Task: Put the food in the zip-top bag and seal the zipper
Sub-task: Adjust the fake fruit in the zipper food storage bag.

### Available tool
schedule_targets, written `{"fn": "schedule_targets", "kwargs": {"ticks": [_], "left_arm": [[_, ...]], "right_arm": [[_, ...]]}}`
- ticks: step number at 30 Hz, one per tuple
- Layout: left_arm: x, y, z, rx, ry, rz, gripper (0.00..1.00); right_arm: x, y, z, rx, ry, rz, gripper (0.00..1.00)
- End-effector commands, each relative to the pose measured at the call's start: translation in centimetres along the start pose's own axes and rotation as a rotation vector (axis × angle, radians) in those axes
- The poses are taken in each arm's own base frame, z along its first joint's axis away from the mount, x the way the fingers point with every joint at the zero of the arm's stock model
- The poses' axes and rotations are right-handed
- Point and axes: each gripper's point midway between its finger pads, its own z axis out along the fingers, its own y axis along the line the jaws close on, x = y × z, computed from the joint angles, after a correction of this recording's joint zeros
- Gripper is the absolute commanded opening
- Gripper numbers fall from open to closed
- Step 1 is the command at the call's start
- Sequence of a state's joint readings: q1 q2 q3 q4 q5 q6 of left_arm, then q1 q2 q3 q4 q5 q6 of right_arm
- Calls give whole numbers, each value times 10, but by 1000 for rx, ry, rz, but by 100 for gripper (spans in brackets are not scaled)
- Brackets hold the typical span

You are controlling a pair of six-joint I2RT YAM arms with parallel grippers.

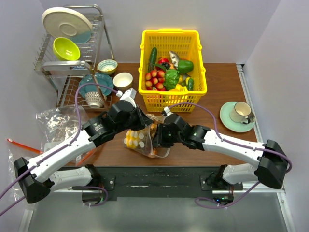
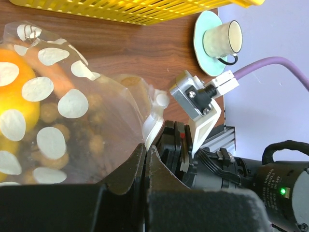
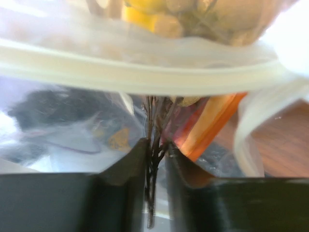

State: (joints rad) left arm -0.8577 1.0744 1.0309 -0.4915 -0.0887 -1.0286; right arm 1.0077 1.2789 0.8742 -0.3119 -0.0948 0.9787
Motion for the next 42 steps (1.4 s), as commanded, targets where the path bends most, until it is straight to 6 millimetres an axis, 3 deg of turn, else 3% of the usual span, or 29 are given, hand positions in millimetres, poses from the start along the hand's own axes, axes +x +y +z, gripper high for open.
{"fn": "schedule_targets", "kwargs": {"ticks": [1,9,13,15,22,24,25,27,28,30,31,36,42], "left_arm": [[-14,-16,-9,65,-54,-22,0],[-12,-14,-16,67,-47,-38,0],[-6,-18,-15,93,-20,-66,0],[-5,-22,-14,112,-15,-83,0],[-4,-29,-8,146,-8,-117,0],[-5,-29,-9,142,-11,-115,0],[-6,-29,-9,138,-16,-114,0],[-9,-27,-10,128,-26,-110,0],[-9,-27,-11,127,-31,-111,0],[-10,-25,-12,118,-38,-111,0],[-12,-25,-13,121,-44,-112,0],[-14,-21,-13,100,-61,-94,0],[-16,-18,-14,88,-68,-85,0]], "right_arm": [[-14,26,-5,-91,-50,21,3],[-47,23,-30,-82,-256,-16,0],[-60,15,-21,-69,-349,-8,0],[-56,8,-8,-58,-346,-3,0],[-41,30,20,-57,-317,-72,0],[-36,33,22,-62,-293,-92,3],[-35,34,22,-64,-286,-99,10],[-36,35,17,-67,-287,-112,19],[-35,31,15,-52,-284,-118,30],[-37,32,4,-56,-295,-130,38],[-35,27,0,-37,-289,-138,48],[-39,31,-36,-58,-313,-169,52],[-42,10,-74,31,-343,-199,55]]}}
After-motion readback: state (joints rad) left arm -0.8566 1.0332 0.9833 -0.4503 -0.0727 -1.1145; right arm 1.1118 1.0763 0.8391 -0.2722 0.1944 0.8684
